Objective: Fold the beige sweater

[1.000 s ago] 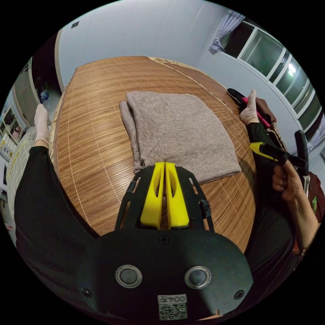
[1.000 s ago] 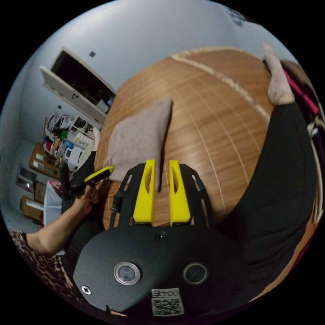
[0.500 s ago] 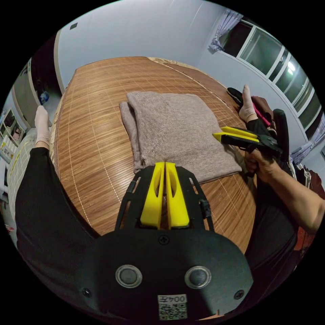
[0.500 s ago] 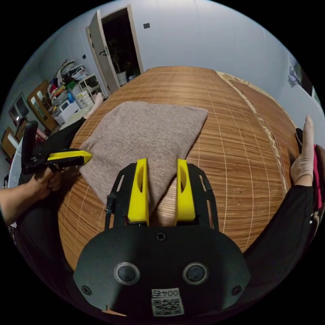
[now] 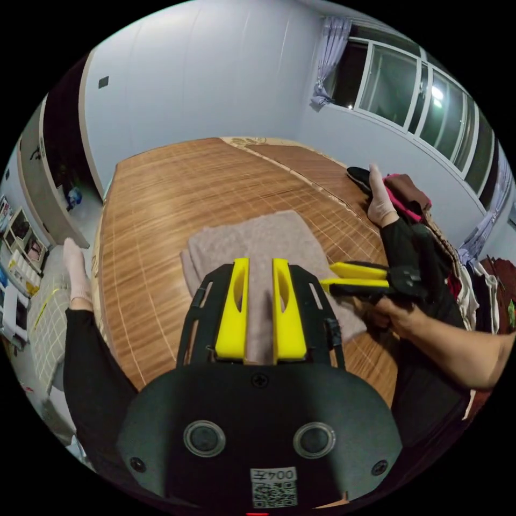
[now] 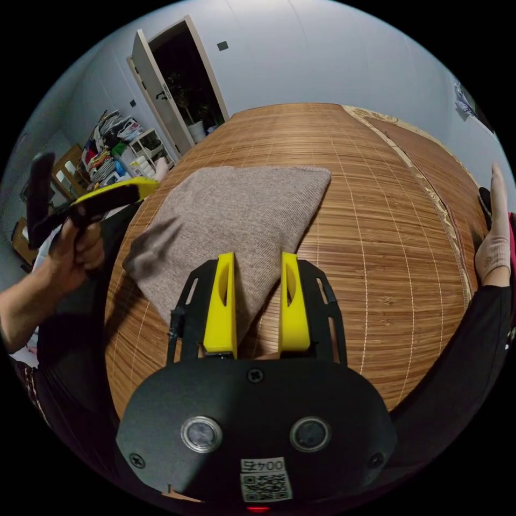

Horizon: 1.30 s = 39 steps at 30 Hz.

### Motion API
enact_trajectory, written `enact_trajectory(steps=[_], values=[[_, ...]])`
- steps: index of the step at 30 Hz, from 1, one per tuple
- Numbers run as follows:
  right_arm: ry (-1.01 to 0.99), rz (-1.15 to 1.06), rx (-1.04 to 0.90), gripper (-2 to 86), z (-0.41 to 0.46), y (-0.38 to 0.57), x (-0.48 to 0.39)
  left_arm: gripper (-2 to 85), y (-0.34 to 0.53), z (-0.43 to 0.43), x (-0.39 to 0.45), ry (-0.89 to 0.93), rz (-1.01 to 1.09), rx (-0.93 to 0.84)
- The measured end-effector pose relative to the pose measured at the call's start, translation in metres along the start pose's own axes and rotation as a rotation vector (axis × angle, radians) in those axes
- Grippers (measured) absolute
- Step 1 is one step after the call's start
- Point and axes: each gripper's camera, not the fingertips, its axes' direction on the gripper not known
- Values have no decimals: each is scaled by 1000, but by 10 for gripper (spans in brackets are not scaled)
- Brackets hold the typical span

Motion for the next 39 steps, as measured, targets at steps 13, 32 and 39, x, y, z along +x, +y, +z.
enact_trajectory(steps=[13, 32, 39], values=[[-24, 13, 2, 124, 9, -26, 34, 71, -31, 103, -27, -35, -66, -149], [-696, 596, -40, 117, 64, -100, 235, 63, -38, 123, -34, 26, -109, -119], [-360, 364, -42, 42, 49, -127, 210, 59, -39, 128, -35, 35, -114, -117]])
